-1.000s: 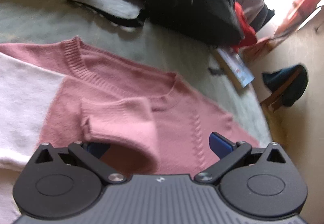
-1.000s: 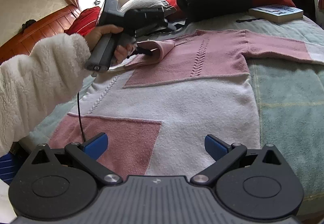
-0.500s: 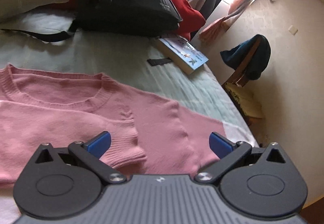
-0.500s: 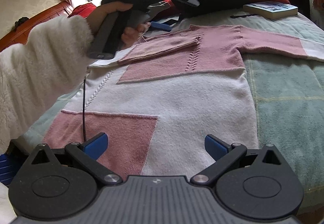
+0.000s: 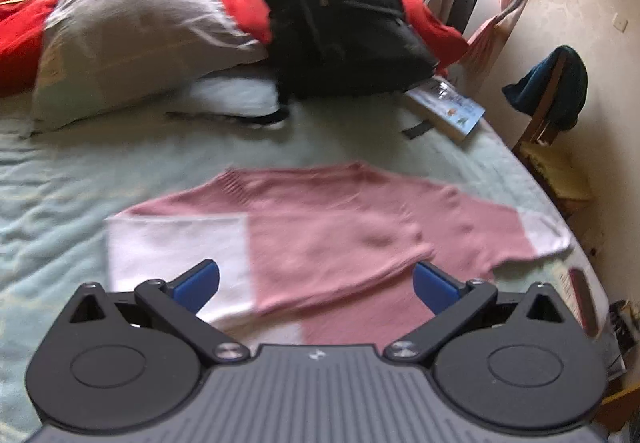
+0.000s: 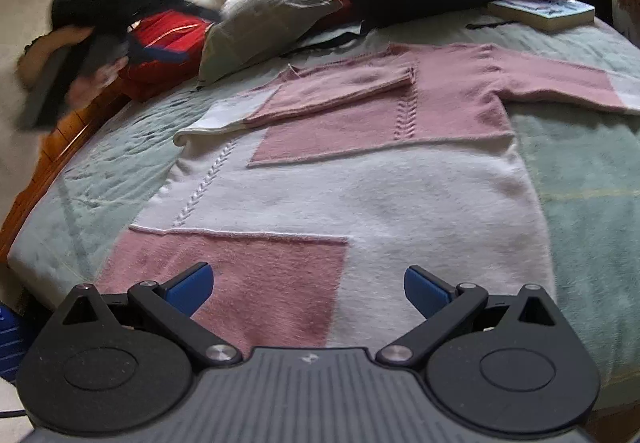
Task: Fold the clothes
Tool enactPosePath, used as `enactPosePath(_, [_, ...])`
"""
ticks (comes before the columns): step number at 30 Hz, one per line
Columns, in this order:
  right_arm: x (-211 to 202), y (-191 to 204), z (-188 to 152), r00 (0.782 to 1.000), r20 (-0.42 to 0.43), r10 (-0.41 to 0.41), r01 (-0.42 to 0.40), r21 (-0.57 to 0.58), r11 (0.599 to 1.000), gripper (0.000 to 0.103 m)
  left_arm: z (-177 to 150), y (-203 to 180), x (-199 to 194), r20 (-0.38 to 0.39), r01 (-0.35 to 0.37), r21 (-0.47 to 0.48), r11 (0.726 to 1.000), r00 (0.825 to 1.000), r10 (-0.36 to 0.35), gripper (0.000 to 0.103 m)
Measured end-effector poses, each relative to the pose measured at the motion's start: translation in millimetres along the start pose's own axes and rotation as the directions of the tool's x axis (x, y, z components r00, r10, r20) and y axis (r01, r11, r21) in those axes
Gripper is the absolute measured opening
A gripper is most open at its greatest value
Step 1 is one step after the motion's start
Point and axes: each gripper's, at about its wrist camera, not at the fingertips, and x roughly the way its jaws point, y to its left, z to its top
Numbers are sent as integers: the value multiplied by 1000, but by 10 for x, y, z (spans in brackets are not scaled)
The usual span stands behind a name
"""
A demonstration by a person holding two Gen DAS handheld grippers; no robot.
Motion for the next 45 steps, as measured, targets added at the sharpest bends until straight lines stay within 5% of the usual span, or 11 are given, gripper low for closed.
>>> enactPosePath(5, [154, 45, -58, 999, -41, -12, 14, 48, 999, 103, -523, 429, 287, -27, 49, -67, 997, 998, -51, 102])
enactPosePath(13, [216, 89, -130, 995, -30, -92, 95, 104, 990, 103, -977, 834, 655, 45, 48, -48, 998, 998, -45, 102])
enactPosePath(16, [242, 147, -66, 990, -25, -138, 140, 90, 986, 103, -1040, 736, 544, 43, 2, 30, 1000, 999, -4, 102])
enactPosePath(19, [323, 217, 82, 985, -8, -171, 171, 55, 984, 103, -1050, 561, 382, 67, -50, 115, 992, 997, 43, 102])
enactPosePath(24, [562, 336, 496, 973, 46, -227, 230, -68, 971, 103, -981, 481, 128, 158, 14, 168, 986, 987, -41, 102])
enactPosePath(29, [977, 406, 1019, 964, 89, -250, 264, -225, 938, 103, -994, 561, 133, 145, 93, 188, 978, 982, -122, 102])
enactPosePath(34, [1439, 382, 1461, 964, 117, -239, 265, -327, 907, 103, -1151, 643, 191, 114, 52, 237, 970, 990, -81, 102])
enactPosePath(36, [1652, 341, 1611, 972, 116, -207, 234, -340, 911, 103, -1143, 705, 163, 139, 12, 205, 979, 989, -41, 102])
enactPosePath(40, [2075, 220, 1817, 988, 80, -133, 151, -311, 938, 103, -1127, 800, 108, 155, 72, 172, 983, 983, -99, 102])
enactPosePath(45, [2256, -127, 1797, 976, 65, -207, 217, -252, 943, 103, -1134, 839, 100, 156, 101, 165, 981, 980, -127, 102])
